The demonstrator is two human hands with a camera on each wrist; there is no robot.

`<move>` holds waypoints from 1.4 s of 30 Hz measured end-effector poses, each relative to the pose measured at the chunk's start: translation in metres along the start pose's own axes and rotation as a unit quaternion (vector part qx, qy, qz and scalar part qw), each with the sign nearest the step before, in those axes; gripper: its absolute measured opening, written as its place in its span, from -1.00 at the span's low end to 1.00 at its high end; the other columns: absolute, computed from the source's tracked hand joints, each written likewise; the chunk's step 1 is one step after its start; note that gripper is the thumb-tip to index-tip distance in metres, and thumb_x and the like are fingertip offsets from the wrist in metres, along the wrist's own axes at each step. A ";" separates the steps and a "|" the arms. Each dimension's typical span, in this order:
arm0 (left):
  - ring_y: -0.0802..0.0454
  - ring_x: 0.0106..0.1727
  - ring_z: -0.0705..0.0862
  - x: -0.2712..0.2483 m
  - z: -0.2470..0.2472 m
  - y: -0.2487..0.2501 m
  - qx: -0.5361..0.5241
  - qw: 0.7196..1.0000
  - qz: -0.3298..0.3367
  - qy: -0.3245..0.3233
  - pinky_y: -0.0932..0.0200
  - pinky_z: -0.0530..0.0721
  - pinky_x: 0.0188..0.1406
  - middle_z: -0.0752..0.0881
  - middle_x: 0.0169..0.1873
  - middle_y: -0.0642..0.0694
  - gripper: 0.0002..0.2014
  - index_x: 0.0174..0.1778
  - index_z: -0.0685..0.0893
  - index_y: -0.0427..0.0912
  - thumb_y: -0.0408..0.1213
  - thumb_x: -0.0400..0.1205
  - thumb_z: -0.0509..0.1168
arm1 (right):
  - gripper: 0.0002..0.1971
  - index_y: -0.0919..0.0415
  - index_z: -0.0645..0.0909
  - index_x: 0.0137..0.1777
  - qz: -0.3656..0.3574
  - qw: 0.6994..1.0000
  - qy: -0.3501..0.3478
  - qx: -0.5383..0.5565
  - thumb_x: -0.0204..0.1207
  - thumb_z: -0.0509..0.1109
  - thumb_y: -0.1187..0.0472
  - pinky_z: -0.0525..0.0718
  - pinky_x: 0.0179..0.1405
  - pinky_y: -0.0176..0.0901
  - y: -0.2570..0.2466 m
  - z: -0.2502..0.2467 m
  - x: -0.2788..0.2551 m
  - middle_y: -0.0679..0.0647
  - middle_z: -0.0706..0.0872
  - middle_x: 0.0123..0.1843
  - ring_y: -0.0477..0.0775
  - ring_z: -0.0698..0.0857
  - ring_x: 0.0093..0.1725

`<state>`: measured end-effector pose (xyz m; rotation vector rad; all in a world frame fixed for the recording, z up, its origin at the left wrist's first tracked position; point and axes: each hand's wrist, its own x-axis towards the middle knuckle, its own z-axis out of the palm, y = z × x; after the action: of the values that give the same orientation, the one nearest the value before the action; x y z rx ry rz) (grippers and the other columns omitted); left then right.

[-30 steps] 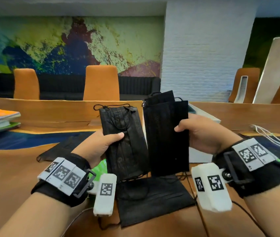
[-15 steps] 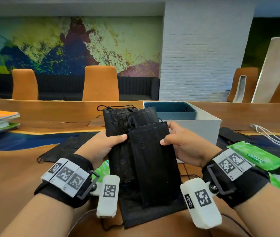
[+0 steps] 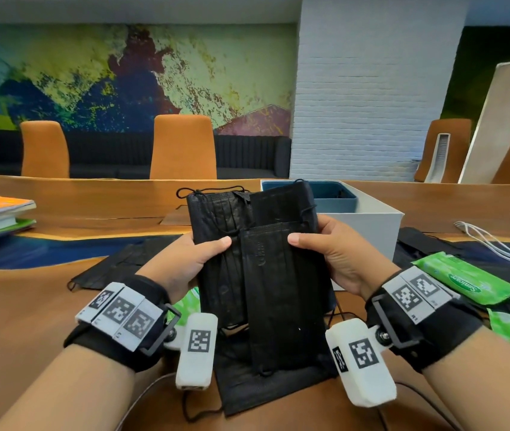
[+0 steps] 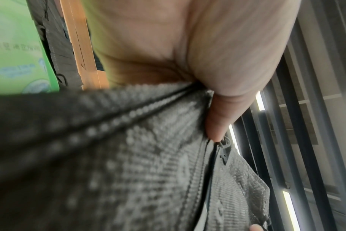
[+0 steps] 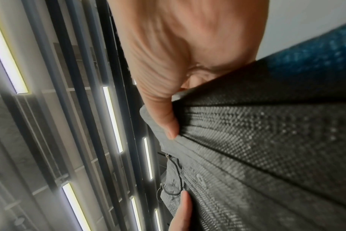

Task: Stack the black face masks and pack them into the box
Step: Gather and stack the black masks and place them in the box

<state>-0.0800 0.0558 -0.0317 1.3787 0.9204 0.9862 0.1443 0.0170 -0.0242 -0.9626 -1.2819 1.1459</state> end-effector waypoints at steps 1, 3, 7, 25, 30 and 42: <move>-0.09 0.07 0.78 0.000 0.001 0.000 0.001 1.000 0.000 -0.001 -0.01 0.70 0.04 0.82 0.01 -0.16 -0.76 0.22 0.64 -0.21 -0.24 0.66 0.27 | -0.75 0.27 0.67 0.12 -0.009 1.000 0.009 0.003 0.44 0.44 0.42 0.77 -0.03 -0.03 0.000 0.000 0.000 0.20 0.82 0.04 0.15 0.80 0.03; -0.10 0.07 0.77 -0.001 0.005 -0.001 0.004 1.000 0.000 -0.006 0.00 0.70 0.05 0.81 0.02 -0.17 -0.73 0.21 0.64 -0.23 -0.19 0.66 0.26 | -0.71 0.26 0.65 0.14 -0.025 0.999 0.026 0.012 0.42 0.47 0.42 0.75 0.05 0.05 0.000 0.001 0.001 0.22 0.80 0.08 0.19 0.79 0.08; -0.05 0.06 0.76 -0.001 0.010 -0.003 0.030 0.999 0.009 -0.017 0.04 0.67 0.08 0.81 0.01 -0.13 -0.73 0.16 0.66 -0.20 -0.14 0.71 0.17 | -0.69 0.18 0.60 0.13 -0.053 0.998 0.033 0.006 0.43 0.47 0.44 0.73 0.15 0.10 0.003 0.007 0.001 0.20 0.79 0.11 0.18 0.78 0.12; 0.00 0.14 0.76 -0.003 0.011 -0.011 0.149 0.981 0.032 -0.123 -0.06 0.67 0.23 0.81 0.07 -0.06 -0.58 0.17 0.70 -0.04 -0.07 0.38 0.45 | -0.77 0.20 0.62 0.15 -0.073 0.996 0.047 0.035 0.50 0.44 0.31 0.70 0.19 0.07 0.003 0.013 -0.001 0.15 0.79 0.11 0.12 0.76 0.15; 0.01 -0.07 0.80 0.001 -0.002 -0.006 0.071 0.996 0.044 -0.040 0.15 0.76 -0.15 0.82 -0.06 -0.11 -0.84 0.10 0.68 -0.16 -0.33 0.63 0.33 | -0.94 0.16 0.62 -0.08 -0.086 0.993 0.051 -0.060 0.60 0.34 0.27 0.69 -0.14 -0.24 -0.008 0.002 -0.001 -0.02 0.79 -0.20 -0.12 0.76 -0.15; -0.03 0.05 0.77 -0.001 -0.017 0.006 -0.052 0.993 0.087 0.064 0.09 0.71 -0.13 0.78 0.07 -0.12 -0.74 0.28 0.60 -0.10 -0.32 0.67 0.24 | -0.92 0.07 0.69 -0.11 -0.062 0.903 0.076 -0.419 0.57 0.39 0.12 0.64 -0.10 -0.17 -0.035 -0.025 -0.002 0.06 0.77 -0.16 0.02 0.73 -0.12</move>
<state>-0.0969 0.0605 -0.0260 1.3367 0.8405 1.2496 0.1731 0.0098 0.0070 -1.5247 -1.7096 0.3664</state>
